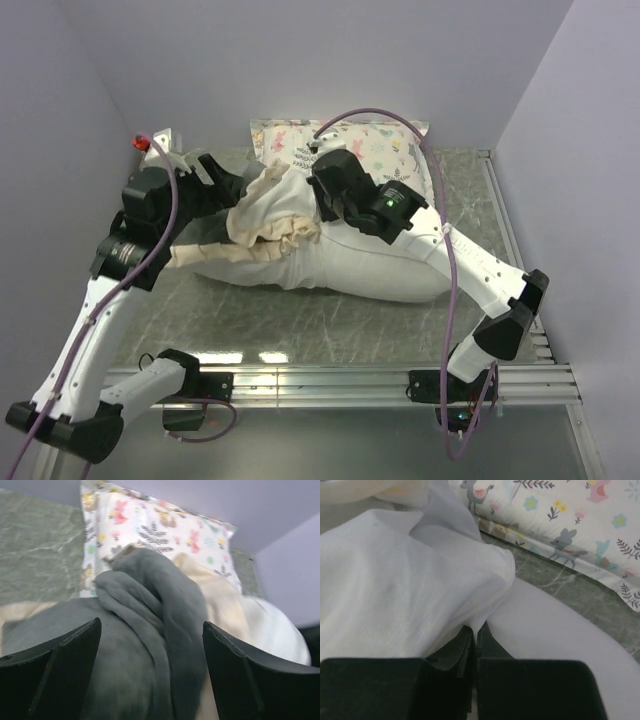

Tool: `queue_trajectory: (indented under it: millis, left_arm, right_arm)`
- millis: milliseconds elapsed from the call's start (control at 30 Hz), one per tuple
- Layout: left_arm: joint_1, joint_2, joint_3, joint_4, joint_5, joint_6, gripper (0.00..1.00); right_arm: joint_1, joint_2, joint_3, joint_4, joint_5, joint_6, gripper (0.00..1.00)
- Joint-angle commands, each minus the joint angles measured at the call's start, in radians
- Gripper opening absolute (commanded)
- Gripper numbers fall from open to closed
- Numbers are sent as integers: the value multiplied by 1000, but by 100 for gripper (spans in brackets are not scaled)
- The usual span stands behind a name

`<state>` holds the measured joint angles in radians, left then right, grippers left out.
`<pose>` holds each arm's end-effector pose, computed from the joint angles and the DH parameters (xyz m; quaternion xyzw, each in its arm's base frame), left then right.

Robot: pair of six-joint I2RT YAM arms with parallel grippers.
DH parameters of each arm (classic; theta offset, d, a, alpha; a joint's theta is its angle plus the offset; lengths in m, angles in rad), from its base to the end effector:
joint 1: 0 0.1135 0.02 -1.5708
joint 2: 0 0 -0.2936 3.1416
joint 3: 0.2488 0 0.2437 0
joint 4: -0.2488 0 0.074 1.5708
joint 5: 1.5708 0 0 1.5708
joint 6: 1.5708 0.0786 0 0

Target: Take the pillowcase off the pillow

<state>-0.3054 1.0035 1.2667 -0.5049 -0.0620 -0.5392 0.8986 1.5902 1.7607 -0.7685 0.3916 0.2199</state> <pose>0.2139 -0.0623 0.4440 -0.1107 0.7792 -0.2304 0.5723 0.2536 0.2704 0.4237 -0.2029 0.8480 0.0975 0.4799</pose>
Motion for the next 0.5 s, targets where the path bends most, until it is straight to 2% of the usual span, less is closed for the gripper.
queue_trajectory:
  millis: [0, 267, 467]
  left_arm:
    - [-66, -58, -26, -64, -21, 5, 88]
    - [-184, -80, -167, -43, -18, -7, 89]
    - [-241, -121, -170, -93, -84, -27, 89]
  right_arm:
    - [-21, -3, 95, 37, 6, 9, 0]
    - [-47, 10, 57, 61, -13, 30, 0]
    - [-138, -2, -30, 109, -65, 55, 0]
